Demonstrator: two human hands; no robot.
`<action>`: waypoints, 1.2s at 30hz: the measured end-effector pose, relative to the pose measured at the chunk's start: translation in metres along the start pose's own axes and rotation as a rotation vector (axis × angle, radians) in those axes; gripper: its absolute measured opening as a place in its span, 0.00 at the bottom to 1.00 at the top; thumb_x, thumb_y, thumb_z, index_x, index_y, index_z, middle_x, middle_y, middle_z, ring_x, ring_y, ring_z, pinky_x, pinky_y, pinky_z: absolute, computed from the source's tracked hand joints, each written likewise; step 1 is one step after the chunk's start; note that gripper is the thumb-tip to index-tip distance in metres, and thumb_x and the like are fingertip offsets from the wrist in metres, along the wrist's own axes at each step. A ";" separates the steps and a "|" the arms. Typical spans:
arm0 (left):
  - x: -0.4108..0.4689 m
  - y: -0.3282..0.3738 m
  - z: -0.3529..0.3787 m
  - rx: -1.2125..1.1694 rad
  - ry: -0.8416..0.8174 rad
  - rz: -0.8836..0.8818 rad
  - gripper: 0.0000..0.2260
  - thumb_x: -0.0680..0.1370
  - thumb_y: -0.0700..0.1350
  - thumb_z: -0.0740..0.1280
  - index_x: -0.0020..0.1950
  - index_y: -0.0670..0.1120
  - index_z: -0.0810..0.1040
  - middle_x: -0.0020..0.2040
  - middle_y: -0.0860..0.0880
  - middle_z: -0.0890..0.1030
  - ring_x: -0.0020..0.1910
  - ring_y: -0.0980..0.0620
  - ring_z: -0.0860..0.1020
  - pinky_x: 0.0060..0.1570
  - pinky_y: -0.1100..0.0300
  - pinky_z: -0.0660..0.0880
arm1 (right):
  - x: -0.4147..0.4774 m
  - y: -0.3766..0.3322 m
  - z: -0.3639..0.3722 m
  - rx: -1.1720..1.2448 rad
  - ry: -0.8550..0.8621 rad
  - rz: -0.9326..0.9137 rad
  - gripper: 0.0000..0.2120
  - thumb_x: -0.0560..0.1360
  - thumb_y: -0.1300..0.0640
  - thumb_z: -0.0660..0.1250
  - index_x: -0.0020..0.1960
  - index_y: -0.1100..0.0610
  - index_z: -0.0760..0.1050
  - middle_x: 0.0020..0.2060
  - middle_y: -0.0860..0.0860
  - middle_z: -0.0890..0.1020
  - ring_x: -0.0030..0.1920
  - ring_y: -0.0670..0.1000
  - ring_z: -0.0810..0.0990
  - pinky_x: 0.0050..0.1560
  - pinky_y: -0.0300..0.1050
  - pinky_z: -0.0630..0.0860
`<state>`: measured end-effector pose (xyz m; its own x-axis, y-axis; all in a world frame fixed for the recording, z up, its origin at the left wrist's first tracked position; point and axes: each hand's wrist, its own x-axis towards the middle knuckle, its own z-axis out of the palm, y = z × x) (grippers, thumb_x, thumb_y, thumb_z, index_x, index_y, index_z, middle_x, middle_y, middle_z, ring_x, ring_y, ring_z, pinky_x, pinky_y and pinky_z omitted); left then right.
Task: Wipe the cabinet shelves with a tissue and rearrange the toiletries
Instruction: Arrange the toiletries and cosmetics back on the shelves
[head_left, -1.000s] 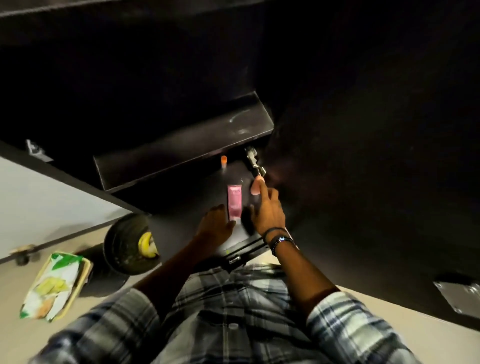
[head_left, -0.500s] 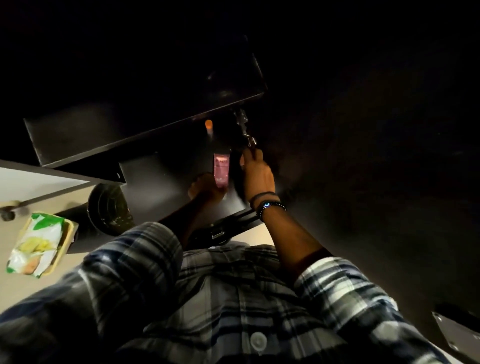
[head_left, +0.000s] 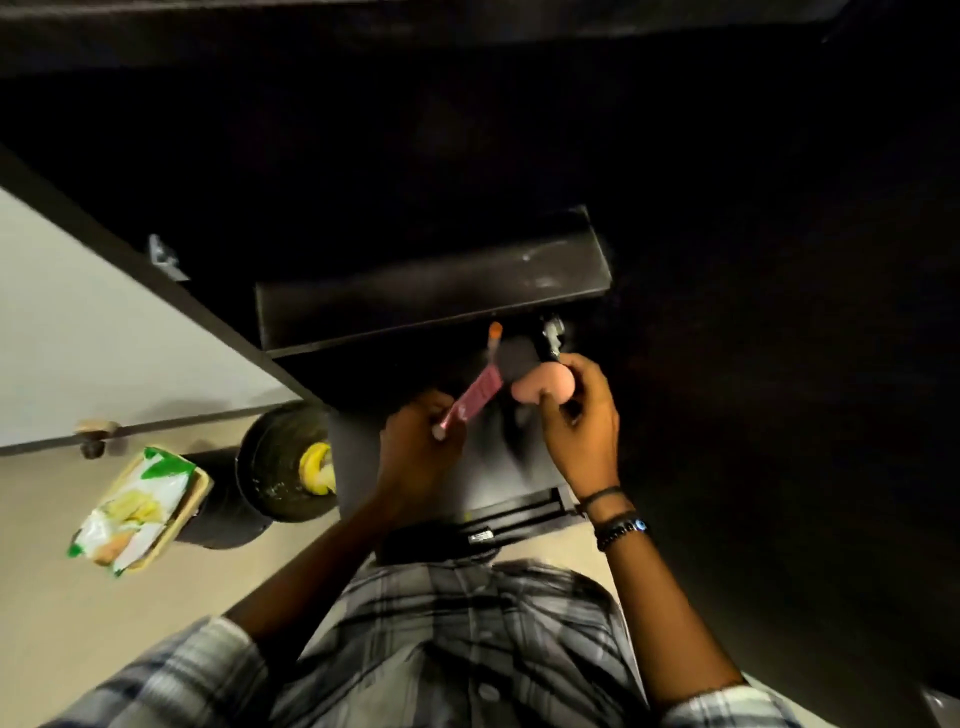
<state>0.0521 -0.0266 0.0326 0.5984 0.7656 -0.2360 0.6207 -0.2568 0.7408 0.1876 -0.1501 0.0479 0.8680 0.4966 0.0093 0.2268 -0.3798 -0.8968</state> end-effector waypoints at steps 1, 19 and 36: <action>-0.004 0.002 -0.011 -0.037 0.029 0.027 0.05 0.72 0.49 0.69 0.46 0.52 0.79 0.39 0.56 0.81 0.41 0.57 0.79 0.37 0.63 0.67 | -0.002 -0.010 0.002 0.042 0.008 -0.014 0.19 0.72 0.69 0.66 0.61 0.58 0.72 0.58 0.54 0.76 0.56 0.47 0.77 0.51 0.35 0.77; -0.035 0.030 -0.135 -0.471 0.359 0.095 0.10 0.73 0.45 0.71 0.46 0.46 0.70 0.42 0.47 0.81 0.39 0.51 0.81 0.38 0.55 0.81 | -0.006 -0.163 0.058 0.263 -0.018 -0.320 0.18 0.76 0.64 0.67 0.64 0.58 0.69 0.54 0.41 0.75 0.52 0.30 0.75 0.43 0.23 0.73; 0.026 0.067 -0.116 -0.747 0.461 -0.223 0.04 0.78 0.40 0.61 0.51 0.46 0.68 0.50 0.42 0.78 0.47 0.44 0.79 0.48 0.47 0.78 | 0.038 -0.177 0.105 -0.001 -0.115 -0.440 0.18 0.76 0.64 0.65 0.65 0.60 0.71 0.59 0.55 0.78 0.59 0.52 0.77 0.57 0.35 0.71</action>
<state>0.0510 0.0445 0.1487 0.1416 0.9534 -0.2665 0.1113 0.2522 0.9613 0.1337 0.0175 0.1610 0.6339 0.6944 0.3406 0.5637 -0.1133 -0.8182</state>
